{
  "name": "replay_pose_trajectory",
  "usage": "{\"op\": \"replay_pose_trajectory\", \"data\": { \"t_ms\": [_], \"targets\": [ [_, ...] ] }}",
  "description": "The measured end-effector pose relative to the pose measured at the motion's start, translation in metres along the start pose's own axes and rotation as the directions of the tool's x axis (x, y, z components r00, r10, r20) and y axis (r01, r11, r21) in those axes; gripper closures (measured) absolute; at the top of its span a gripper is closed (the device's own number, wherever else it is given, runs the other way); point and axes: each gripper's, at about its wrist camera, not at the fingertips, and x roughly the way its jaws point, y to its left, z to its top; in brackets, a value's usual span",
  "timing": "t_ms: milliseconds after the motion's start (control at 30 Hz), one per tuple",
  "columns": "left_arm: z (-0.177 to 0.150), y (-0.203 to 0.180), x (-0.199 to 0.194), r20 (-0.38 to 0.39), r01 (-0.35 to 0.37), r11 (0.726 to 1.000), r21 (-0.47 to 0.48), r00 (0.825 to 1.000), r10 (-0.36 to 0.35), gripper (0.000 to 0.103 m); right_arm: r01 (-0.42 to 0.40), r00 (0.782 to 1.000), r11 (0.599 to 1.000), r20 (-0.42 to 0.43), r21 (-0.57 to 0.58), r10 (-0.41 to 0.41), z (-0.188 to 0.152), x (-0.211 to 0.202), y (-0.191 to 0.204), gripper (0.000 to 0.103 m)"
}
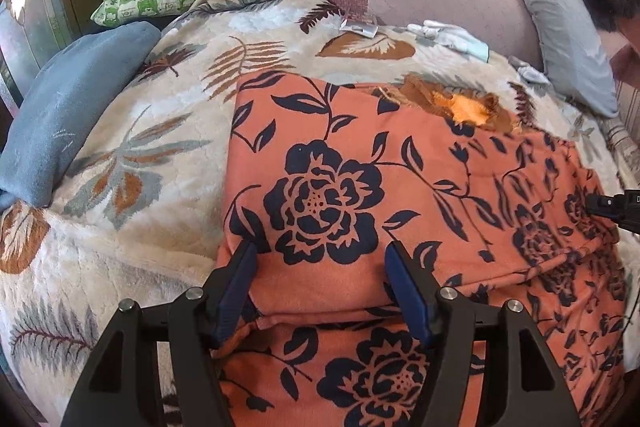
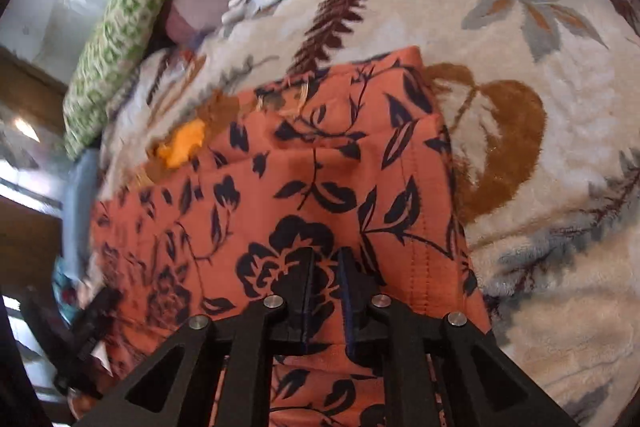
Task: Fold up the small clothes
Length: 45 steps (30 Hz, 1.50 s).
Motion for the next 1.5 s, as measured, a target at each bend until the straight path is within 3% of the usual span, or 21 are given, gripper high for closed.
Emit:
{"op": "replay_pose_trajectory", "data": {
  "t_ms": [67,167,233,300,400,500,667,833,1033,1100,1300,1367,1500],
  "targets": [
    [0.001,0.003,-0.011,0.030,0.037,0.999,-0.012,0.999,-0.037,0.036,-0.046,0.999,0.998,0.024,-0.049,0.047,-0.002,-0.009,0.011,0.088],
    [0.002,0.003,-0.015,0.028,0.010,1.000,0.020,1.000,-0.010,0.036,-0.129,0.990,0.987,-0.070,-0.098,0.123,-0.015,0.001,0.025,0.088],
    [-0.004,0.005,0.002,-0.066,-0.049,0.998,0.046,0.996,0.052,0.036,-0.075,0.988,0.987,-0.147,-0.145,0.054,-0.030,0.018,0.029,0.088],
    [-0.010,0.013,0.014,-0.125,-0.044,0.999,0.013,0.991,0.046,0.032,-0.082,0.987,0.986,-0.148,-0.147,0.060,-0.036,0.021,0.022,0.088],
    [-0.009,0.023,0.005,-0.114,-0.010,1.000,-0.027,0.993,0.007,0.031,-0.079,0.991,0.993,-0.113,-0.091,0.068,-0.038,-0.003,0.013,0.088],
    [-0.012,0.036,-0.009,-0.085,0.001,0.997,-0.079,0.996,-0.008,0.031,-0.075,0.997,0.991,-0.041,-0.112,0.071,-0.052,-0.039,0.014,0.088],
    [-0.030,0.051,-0.049,-0.009,-0.026,0.995,-0.096,1.000,0.025,0.031,-0.177,0.983,0.982,0.045,-0.059,0.180,-0.088,-0.108,-0.005,0.088],
    [-0.074,0.060,-0.095,0.075,-0.045,0.994,-0.103,0.996,0.053,0.031,-0.152,0.988,0.987,0.022,-0.058,0.154,-0.131,-0.149,-0.018,0.088],
    [-0.134,0.054,-0.131,0.067,-0.057,0.993,-0.100,0.996,0.064,0.029,-0.137,0.989,0.990,-0.058,0.013,0.138,-0.185,-0.177,-0.053,0.087],
    [-0.150,0.054,-0.140,0.045,-0.070,0.991,-0.113,0.996,0.075,0.025,-0.111,0.990,0.993,-0.088,0.034,0.114,-0.201,-0.178,-0.066,0.087],
    [-0.182,0.069,-0.152,-0.071,-0.101,0.979,-0.178,0.993,0.090,0.023,-0.145,0.979,0.984,-0.131,0.108,0.158,-0.237,-0.174,-0.100,0.088],
    [-0.191,0.080,-0.156,-0.096,-0.103,0.968,-0.228,0.992,0.083,0.023,-0.136,0.979,0.985,-0.139,0.104,0.150,-0.243,-0.173,-0.103,0.088],
    [-0.203,0.100,-0.155,-0.164,-0.115,0.940,-0.321,0.984,0.064,0.022,-0.188,0.966,0.974,-0.156,0.128,0.207,-0.246,-0.168,-0.108,0.088]
  ]
}}
